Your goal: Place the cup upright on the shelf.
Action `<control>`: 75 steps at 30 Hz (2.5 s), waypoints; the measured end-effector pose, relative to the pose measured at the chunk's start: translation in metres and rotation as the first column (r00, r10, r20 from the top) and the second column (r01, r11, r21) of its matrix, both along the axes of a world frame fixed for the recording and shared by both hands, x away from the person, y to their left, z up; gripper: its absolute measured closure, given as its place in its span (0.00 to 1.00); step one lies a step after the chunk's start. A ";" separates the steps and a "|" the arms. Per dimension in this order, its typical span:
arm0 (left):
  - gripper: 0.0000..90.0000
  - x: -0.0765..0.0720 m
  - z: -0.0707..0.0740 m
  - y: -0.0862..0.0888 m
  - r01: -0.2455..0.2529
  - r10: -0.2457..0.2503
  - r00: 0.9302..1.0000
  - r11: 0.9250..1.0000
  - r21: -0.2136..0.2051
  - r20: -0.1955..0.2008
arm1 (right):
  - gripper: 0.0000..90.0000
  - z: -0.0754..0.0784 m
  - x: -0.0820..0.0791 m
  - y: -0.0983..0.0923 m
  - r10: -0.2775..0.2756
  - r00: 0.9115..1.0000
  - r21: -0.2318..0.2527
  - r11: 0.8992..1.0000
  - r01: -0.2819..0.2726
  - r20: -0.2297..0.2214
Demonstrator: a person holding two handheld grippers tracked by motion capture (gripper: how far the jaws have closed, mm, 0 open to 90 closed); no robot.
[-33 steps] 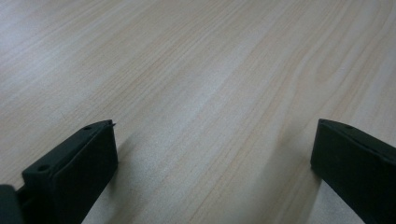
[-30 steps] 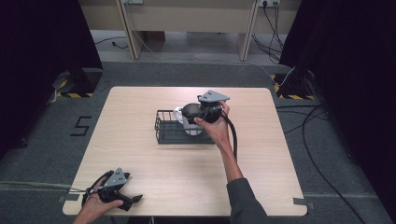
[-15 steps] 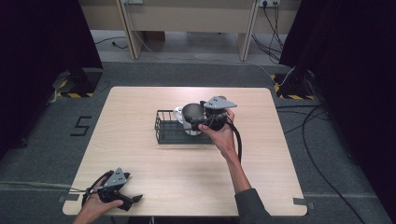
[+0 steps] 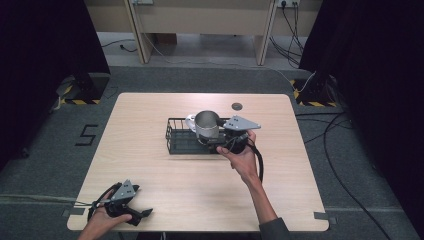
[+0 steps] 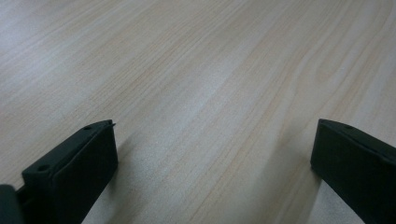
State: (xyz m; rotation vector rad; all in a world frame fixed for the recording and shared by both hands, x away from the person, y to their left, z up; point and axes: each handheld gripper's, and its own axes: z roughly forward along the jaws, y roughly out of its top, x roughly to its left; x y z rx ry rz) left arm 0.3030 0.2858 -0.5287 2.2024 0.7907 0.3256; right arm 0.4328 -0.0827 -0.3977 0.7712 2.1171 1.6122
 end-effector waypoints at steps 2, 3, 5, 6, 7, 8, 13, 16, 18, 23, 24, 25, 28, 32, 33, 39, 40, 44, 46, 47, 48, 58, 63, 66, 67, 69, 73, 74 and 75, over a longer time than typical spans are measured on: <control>0.00 0.000 0.000 0.000 0.000 0.000 1.000 1.000 0.000 0.000 | 0.17 -0.003 -0.005 -0.004 -0.005 1.000 0.008 1.000 0.005 -0.003; 0.00 0.000 0.000 0.000 0.000 0.000 1.000 1.000 0.000 0.000 | 0.17 -0.004 -0.007 -0.007 -0.008 1.000 0.012 1.000 0.008 -0.004; 0.00 0.000 0.000 0.000 -0.001 0.001 1.000 1.000 0.001 0.000 | 0.18 -0.008 -0.012 -0.011 -0.017 1.000 0.016 1.000 0.017 -0.010; 0.00 0.000 0.000 0.000 0.000 0.000 1.000 1.000 0.001 0.000 | 0.18 -0.009 -0.013 -0.013 -0.018 1.000 0.017 1.000 0.018 -0.010; 0.00 0.000 0.000 0.000 0.001 -0.001 1.000 1.000 0.005 0.001 | 0.18 -0.012 -0.016 -0.016 -0.019 1.000 0.020 1.000 0.019 -0.014; 0.00 0.000 0.000 0.000 0.001 -0.001 1.000 1.000 0.005 0.001 | 0.18 -0.013 -0.018 -0.018 -0.021 1.000 0.022 1.000 0.022 -0.016; 0.00 0.000 0.000 0.000 0.000 0.000 1.000 1.000 0.003 0.000 | 0.18 -0.022 -0.028 -0.028 -0.042 0.999 0.015 0.999 0.042 -0.031; 0.00 0.000 0.000 0.000 -0.001 0.001 1.000 1.000 0.004 0.000 | 0.18 -0.025 -0.034 -0.032 -0.046 0.998 0.016 0.999 0.047 -0.034; 0.00 0.000 0.000 0.000 0.000 0.000 1.000 1.000 0.004 0.000 | 0.18 -0.028 -0.038 -0.035 -0.050 0.998 0.015 0.999 0.051 -0.037; 0.00 0.000 0.000 0.000 0.000 0.000 1.000 1.000 0.004 0.000 | 0.19 -0.035 -0.048 -0.039 -0.061 0.997 0.008 0.998 0.061 -0.039; 0.00 0.000 0.000 0.000 -0.001 0.001 1.000 1.000 0.003 0.000 | 0.19 -0.036 -0.050 -0.040 -0.066 0.997 0.006 0.998 0.066 -0.037; 0.00 0.000 0.000 0.000 0.000 0.000 1.000 1.000 0.004 0.000 | 0.19 -0.038 -0.052 -0.041 -0.069 0.997 0.004 0.998 0.069 -0.036; 0.00 0.000 0.000 0.000 0.000 0.000 1.000 1.000 0.003 0.000 | 0.19 -0.042 -0.058 -0.044 -0.070 0.997 0.007 0.998 0.070 -0.034; 0.00 0.000 0.000 0.000 -0.001 0.001 1.000 1.000 0.003 0.000 | 0.19 -0.048 -0.066 -0.048 -0.075 0.997 0.004 0.997 0.076 -0.034; 0.00 0.000 0.000 0.000 -0.001 0.001 1.000 1.000 0.003 0.000 | 0.19 -0.050 -0.069 -0.049 -0.079 0.996 0.006 0.997 0.079 -0.035; 0.00 0.000 0.000 0.000 -0.001 0.001 1.000 1.000 0.004 0.000 | 0.19 -0.059 -0.076 -0.051 -0.077 0.996 -0.004 0.997 0.077 -0.052; 0.00 0.000 0.000 0.000 0.000 0.000 1.000 1.000 0.004 0.000 | 0.19 -0.060 -0.077 -0.051 -0.074 0.996 -0.005 0.997 0.074 -0.055; 0.00 0.000 0.000 0.000 0.000 0.000 1.000 1.000 0.004 -0.001 | 0.19 -0.068 -0.082 -0.051 -0.069 0.995 -0.019 0.998 0.067 -0.074; 0.00 0.000 0.000 0.000 0.000 0.000 1.000 1.000 0.004 0.000 | 0.19 -0.071 -0.084 -0.052 -0.072 0.994 -0.026 0.997 0.070 -0.080; 0.00 0.000 0.000 0.000 0.000 0.000 1.000 1.000 0.004 0.000 | 0.19 -0.073 -0.085 -0.054 -0.073 0.994 -0.028 0.997 0.071 -0.085; 0.00 0.000 0.000 0.000 0.000 0.000 1.000 1.000 0.004 0.000 | 0.19 -0.074 -0.086 -0.054 -0.073 0.993 -0.031 0.997 0.071 -0.090; 0.00 0.000 0.000 0.000 0.000 0.000 1.000 1.000 0.004 0.000 | 0.17 -0.091 -0.097 -0.060 -0.079 0.986 -0.112 0.992 0.063 -0.148; 0.00 0.000 0.000 0.000 0.001 -0.001 1.000 1.000 0.003 -0.001 | 0.17 -0.100 -0.101 -0.063 -0.089 0.981 -0.146 0.987 0.064 -0.173; 0.00 0.000 0.000 0.000 0.000 0.000 1.000 1.000 0.003 0.000 | 0.17 -0.105 -0.103 -0.064 -0.096 0.977 -0.166 0.984 0.064 -0.193; 0.00 0.000 0.000 0.000 0.000 0.000 1.000 1.000 0.004 0.000 | 0.17 -0.106 -0.104 -0.064 -0.098 0.975 -0.171 0.983 0.064 -0.198; 0.00 0.000 0.000 0.000 0.000 0.000 1.000 1.000 0.004 0.000 | 0.18 -0.109 -0.106 -0.065 -0.101 0.973 -0.180 0.982 0.063 -0.208; 0.00 0.000 0.000 0.000 0.000 0.000 1.000 1.000 0.003 0.000 | 0.18 -0.113 -0.108 -0.065 -0.106 0.968 -0.199 0.978 0.061 -0.227; 0.00 0.000 0.000 0.000 0.000 0.000 1.000 1.000 0.004 0.000 | 0.18 -0.114 -0.108 -0.066 -0.106 0.967 -0.202 0.977 0.059 -0.231; 0.00 0.000 0.000 0.000 0.001 -0.001 1.000 1.000 0.003 0.000 | 0.18 -0.115 -0.108 -0.066 -0.109 0.966 -0.209 0.976 0.060 -0.233</control>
